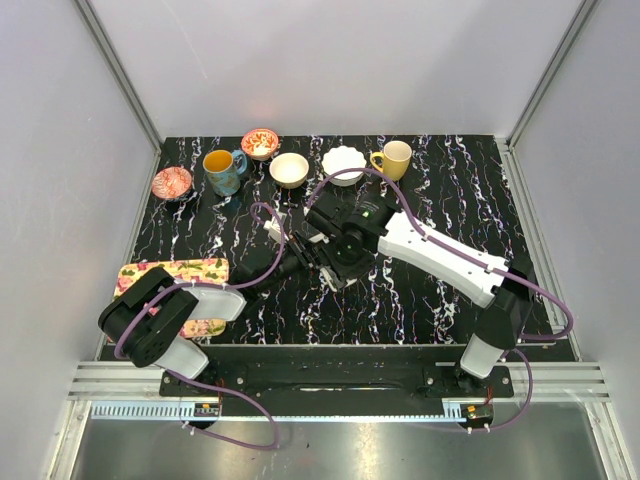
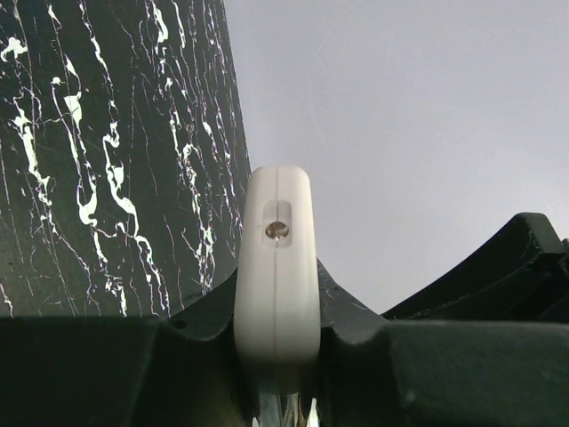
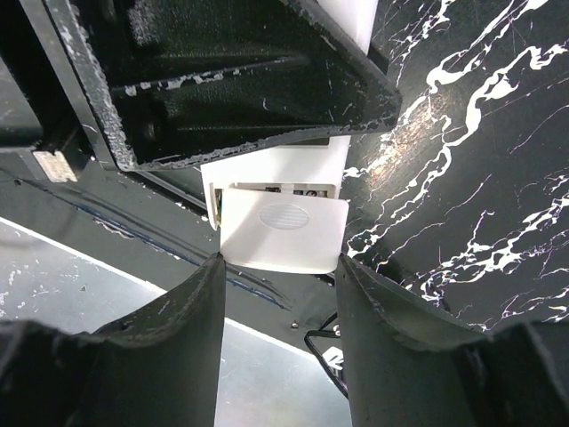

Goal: Load the batteries into the remote control

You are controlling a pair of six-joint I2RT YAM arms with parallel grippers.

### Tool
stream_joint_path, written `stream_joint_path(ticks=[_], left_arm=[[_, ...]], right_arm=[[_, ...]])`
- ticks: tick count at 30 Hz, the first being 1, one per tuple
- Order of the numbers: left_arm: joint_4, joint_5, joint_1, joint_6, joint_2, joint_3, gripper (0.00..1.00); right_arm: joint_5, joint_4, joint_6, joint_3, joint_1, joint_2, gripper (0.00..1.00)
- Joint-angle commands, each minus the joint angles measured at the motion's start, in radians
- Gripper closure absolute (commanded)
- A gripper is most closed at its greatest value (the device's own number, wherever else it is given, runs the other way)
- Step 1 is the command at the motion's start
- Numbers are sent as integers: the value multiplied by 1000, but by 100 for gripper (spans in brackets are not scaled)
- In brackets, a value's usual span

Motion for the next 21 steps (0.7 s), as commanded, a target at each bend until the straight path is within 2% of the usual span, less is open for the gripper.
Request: stream_joint_path(ticks=[1, 21], left_arm=[[80, -22, -10, -7, -29, 34, 100], [184, -14, -30, -53, -25, 17, 100]], right_arm=[[-23, 14, -2, 35, 17, 3, 100], [14, 75, 16, -22, 19, -11, 100]])
